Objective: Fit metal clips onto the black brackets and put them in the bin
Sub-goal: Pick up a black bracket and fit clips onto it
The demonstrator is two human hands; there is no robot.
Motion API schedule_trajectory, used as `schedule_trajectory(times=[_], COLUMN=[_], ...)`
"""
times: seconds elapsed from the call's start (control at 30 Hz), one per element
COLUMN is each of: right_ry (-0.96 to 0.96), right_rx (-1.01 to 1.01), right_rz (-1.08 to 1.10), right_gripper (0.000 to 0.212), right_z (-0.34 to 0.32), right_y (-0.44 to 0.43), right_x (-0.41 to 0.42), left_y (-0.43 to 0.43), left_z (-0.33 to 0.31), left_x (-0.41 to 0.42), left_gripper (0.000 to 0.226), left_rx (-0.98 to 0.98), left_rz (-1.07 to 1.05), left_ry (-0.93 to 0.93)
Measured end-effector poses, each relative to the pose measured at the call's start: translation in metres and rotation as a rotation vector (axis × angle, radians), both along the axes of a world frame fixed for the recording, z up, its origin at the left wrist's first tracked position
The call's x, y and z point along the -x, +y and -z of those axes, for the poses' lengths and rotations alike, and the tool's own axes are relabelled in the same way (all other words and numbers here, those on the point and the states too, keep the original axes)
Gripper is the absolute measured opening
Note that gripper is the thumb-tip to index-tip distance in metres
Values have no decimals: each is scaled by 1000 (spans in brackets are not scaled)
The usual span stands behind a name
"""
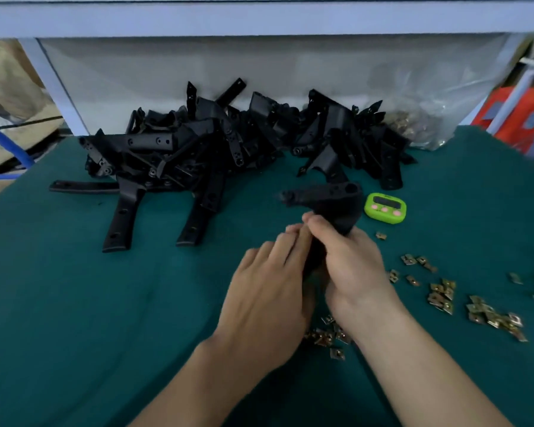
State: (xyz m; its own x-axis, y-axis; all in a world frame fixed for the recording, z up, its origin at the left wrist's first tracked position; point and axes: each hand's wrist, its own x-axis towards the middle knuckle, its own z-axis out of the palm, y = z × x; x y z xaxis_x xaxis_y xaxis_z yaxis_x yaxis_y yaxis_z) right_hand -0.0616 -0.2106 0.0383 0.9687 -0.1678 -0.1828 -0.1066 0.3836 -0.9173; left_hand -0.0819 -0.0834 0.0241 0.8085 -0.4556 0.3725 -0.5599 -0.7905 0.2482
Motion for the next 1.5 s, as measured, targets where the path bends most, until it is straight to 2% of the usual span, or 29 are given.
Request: schedule_trajectory(times=[0.1,0.17,0.23,0.33,0.43,0.5,0.6,0.7,0.83,0.9,1.0,1.07,1.13,1.2,1.23,1.3,1.37,1.43,1.5], right_ry=[122,143,123,129,269,328,337,376,227,133,70,64,60,23,5,10,151,352,469], right_rx=[-174,-63,252,752,1215,1376,1313,1280,1285,1228,1163,1057,879,711,672,739,982,1212,1346], right_rz=[30,-71,-136,-147,-21,51,87,-8,-76,-153,-200,-197,-169,-93,-28,113,215,262,211], right_gripper=[14,12,14,16,11,17,22,22,30,47,63,55,35,25,27,32,33,28,28], right_z=[-12,-18,-25,-32,-27,-23,-15,-5,7,11,15,15,13,10,8,3,-1,2,9], right_y=[-35,-62,-84,-118,-150,-160,-168,-162,-124,-102,-79,-68,-59,-62,-71,-102,-138,-164,-172], right_x=[-9,-12,-9,9,38,60,82,90,79,67,46,36,29,26,27,36,52,65,70], left_y=[11,18,14,-10,-30,-40,-65,-96,-113,-106,-83,-64,-49,-45,-46,-59,-77,-93,-101], left_z=[0,4,11,28,40,42,43,39,34,28,19,17,19,23,25,29,36,43,43], left_x=[2,1,5,14,12,2,-15,-27,-37,-43,-51,-54,-55,-48,-39,-14,7,8,-8], left_gripper=[45,42,63,90,91,87,85,82,74,78,66,58,47,53,62,78,86,86,77], left_rx=[299,347,238,-67,-134,-92,-105,-105,-76,-66,-67,8,208,313,275,136,-23,-134,-192], left_rz=[123,136,205,276,245,199,139,129,177,239,275,257,186,83,66,158,284,310,256], left_ry=[270,337,388,369,326,318,343,383,365,359,372,396,447,482,421,248,182,190,206])
